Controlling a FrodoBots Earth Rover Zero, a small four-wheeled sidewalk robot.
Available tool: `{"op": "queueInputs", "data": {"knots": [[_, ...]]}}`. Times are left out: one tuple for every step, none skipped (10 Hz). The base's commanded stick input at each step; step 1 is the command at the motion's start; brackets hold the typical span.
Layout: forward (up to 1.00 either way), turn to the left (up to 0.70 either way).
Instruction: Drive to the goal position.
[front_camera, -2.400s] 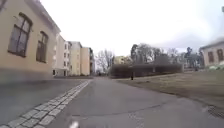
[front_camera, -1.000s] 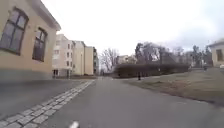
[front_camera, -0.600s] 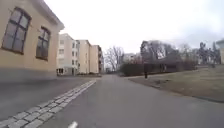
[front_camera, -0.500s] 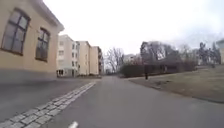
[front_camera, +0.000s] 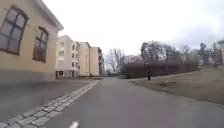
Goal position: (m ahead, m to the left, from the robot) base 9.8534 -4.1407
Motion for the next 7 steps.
{"op": "queueInputs", "data": {"knots": [[0.70,0.00],[0.70,0.00],[0.70,0.00],[0.70,-0.30],[0.70,-0.35],[0.70,-0.35],[0.70,-0.16]]}}
